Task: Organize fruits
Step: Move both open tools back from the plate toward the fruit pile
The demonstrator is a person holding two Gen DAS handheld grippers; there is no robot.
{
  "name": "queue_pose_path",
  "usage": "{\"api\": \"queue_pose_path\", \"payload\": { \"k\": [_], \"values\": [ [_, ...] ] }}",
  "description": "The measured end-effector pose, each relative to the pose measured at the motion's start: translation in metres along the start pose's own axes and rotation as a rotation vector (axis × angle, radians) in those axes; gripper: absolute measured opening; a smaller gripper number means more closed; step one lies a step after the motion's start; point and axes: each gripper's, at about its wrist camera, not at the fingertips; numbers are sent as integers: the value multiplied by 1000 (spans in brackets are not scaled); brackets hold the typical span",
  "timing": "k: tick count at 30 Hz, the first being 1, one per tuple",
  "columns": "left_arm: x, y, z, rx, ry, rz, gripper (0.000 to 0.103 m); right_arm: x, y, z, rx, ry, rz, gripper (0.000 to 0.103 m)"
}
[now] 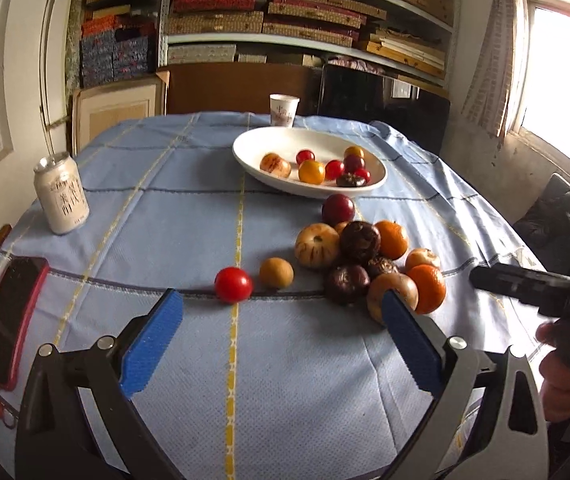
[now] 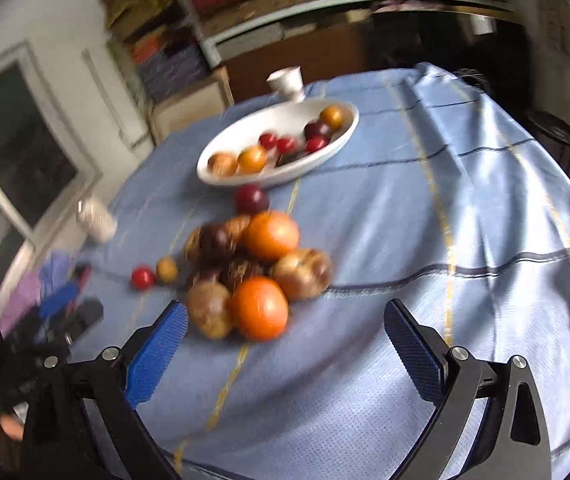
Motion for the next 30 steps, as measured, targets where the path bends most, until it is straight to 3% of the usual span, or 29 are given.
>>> {"api": "queue_pose_path", "payload": {
  "k": [5,9,17,27,30],
  "values": [
    [-2,-2,8,-33,-37,-11,97,-10,-20,7,-10,-23,-109,99],
    [-3,-11,16,-69,-72,-59,97,-13,-28,13,-84,-23,-170,86],
    [-5,-20,23,-75,-100,-112,97,-12,-26,31,-31,-80,-131,64],
    [-5,-18,24,-68,-107,-105,97,-7,-29,45,-58,-101,-117,51],
    [-6,-20,25,-66,-110,-117,97,-7,-26,46,-27,-121,-101,45]
  ]
}}
Point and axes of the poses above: each gripper's, at about its wrist camera, not at the fingertips, and z roughly the way its jaws point, y to its right, x to its top, and after that the axes turned 4 degrees about z, right-handed
